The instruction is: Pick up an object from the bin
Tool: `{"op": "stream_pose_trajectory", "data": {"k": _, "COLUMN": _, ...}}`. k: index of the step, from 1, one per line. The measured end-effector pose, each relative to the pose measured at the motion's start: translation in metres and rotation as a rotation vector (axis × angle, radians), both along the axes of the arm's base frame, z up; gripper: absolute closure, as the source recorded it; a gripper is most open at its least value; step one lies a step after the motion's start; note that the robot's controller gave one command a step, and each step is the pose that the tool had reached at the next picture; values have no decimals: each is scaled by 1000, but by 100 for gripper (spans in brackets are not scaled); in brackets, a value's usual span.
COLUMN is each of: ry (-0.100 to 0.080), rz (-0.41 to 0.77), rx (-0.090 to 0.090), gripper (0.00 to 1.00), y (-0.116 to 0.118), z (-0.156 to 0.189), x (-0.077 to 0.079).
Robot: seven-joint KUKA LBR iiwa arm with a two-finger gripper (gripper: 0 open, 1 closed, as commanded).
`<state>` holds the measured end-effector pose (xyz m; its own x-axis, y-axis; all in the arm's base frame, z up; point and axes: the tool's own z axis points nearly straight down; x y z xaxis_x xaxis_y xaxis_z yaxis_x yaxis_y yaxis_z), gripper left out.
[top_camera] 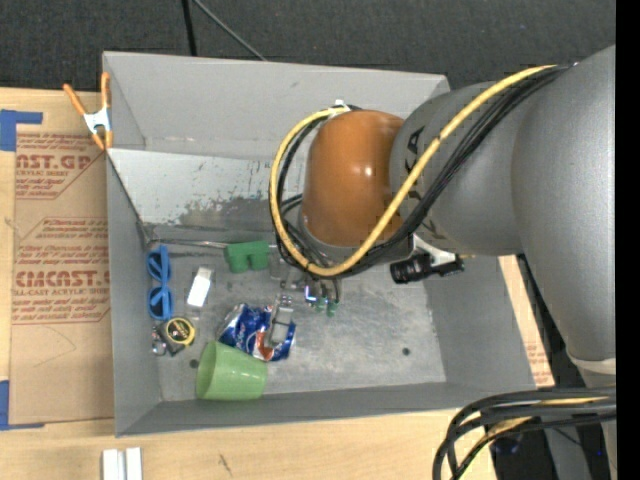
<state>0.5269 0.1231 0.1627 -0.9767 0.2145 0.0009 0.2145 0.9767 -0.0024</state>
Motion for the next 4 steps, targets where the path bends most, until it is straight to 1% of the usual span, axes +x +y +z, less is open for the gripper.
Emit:
{"op": "stream_pose_trajectory", "data": {"k": 1, "ry": -1, "rz": -9, "rx": 0, "gripper": 0, "y": 1, "z": -90, "x": 14}}
{"op": "stream_pose_trajectory", "data": {"k": 2, "ry": -2, "rz": -8, "rx": 3, "gripper": 100, "y": 2, "z": -87, "x": 15}}
{"op": "stream_pose_trajectory", "data": {"k": 3, "ry": -12, "rz": -18, "rx": 5, "gripper": 100, "y": 12, "z": 136, "x": 18}}
{"op": "stream_pose_trajectory", "data": {"k": 4, "ry": -5, "rz": 32, "rx": 1, "gripper": 100, "y": 8, "z": 119, "x": 53}}
